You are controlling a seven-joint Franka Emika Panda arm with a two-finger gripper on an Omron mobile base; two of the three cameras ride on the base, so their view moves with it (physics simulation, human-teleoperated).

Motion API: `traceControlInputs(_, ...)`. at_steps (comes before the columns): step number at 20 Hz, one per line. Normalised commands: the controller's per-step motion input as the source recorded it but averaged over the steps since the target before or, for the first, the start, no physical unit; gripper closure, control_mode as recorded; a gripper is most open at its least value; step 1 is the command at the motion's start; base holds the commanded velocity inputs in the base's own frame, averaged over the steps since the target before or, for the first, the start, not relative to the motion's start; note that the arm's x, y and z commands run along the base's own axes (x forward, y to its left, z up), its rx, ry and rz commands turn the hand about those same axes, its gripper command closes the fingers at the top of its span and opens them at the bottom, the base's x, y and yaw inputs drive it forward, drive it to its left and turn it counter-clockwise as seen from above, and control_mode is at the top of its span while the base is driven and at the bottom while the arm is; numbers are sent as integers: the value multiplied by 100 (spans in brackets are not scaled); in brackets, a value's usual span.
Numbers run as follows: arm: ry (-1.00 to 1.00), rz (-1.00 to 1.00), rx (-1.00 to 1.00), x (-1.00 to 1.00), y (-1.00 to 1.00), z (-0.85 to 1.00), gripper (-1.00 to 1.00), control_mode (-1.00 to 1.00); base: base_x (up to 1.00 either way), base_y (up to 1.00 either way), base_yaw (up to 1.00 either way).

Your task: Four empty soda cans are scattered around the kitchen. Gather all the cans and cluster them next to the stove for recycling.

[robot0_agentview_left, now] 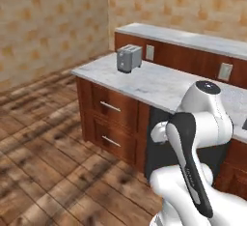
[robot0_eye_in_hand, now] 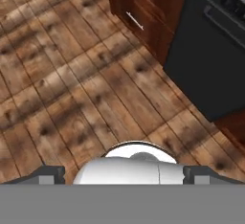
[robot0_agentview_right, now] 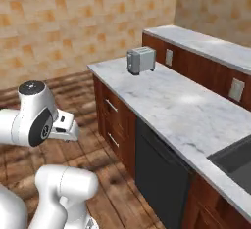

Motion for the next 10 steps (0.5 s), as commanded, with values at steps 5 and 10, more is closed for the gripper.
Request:
traceControlInputs(5,0,0,0,0,0,0,-100,100,23,62,84)
traceControlInputs(10,0,0,0,0,0,0,-100,100,93,36,38)
